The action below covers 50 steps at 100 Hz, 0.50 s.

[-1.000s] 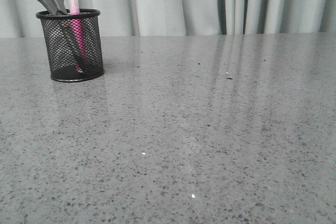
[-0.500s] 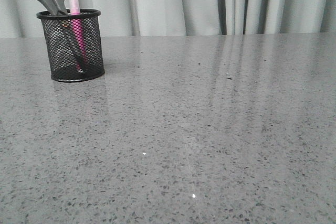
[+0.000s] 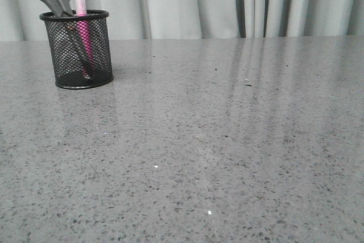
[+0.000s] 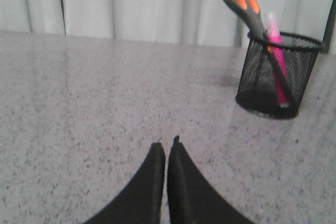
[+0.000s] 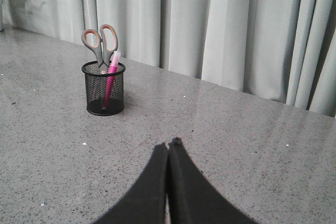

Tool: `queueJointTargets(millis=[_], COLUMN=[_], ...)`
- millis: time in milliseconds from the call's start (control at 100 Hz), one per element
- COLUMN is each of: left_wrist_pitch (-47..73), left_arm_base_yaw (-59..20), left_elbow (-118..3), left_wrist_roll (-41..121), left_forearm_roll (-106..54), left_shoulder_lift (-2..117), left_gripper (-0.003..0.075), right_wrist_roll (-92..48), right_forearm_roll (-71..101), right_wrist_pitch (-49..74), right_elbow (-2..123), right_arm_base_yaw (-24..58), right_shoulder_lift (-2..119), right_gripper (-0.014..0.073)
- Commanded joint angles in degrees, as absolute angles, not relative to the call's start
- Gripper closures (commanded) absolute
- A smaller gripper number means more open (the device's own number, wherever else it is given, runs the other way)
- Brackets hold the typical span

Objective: Put pen and scissors into bin

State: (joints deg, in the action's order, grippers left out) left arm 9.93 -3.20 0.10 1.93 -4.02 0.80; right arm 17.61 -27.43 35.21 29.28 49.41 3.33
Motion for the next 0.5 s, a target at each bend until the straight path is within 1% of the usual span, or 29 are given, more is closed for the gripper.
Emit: queueJointTargets(millis=[0,90,140,490], left_wrist_pitch=[11.1,15.9,16.7,16.3], left_arm_base_yaw=[-2.9,-2.9,-2.9,-2.9], left_elbow=[2.6,2.6,2.6,2.6], left_wrist_roll=[5.0,5.0,5.0,5.0], left_forearm_roll=[-5.2,-5.5,-5.7,-5.8], left_shoulder_lift=[0.7,-0.9,-2.3,-2.0], left_gripper=[0.0739,0.0739,0.0739,0.0739], right_wrist_roll=[17.5,17.5,17.5,17.5], right_forearm_roll=[-28.9,-28.9,-28.9,-28.9], right_wrist_pitch=[31.4,31.4,31.4,31.4], right_elbow=[30.6,30.6,30.6,30.6], right_arm_base_yaw=[49.1,49.1,49.1,49.1], right_shoulder_lift=[4.3,4.3,4.3,4.3], right_gripper=[0.0650,0.0650,0.0650,0.0652])
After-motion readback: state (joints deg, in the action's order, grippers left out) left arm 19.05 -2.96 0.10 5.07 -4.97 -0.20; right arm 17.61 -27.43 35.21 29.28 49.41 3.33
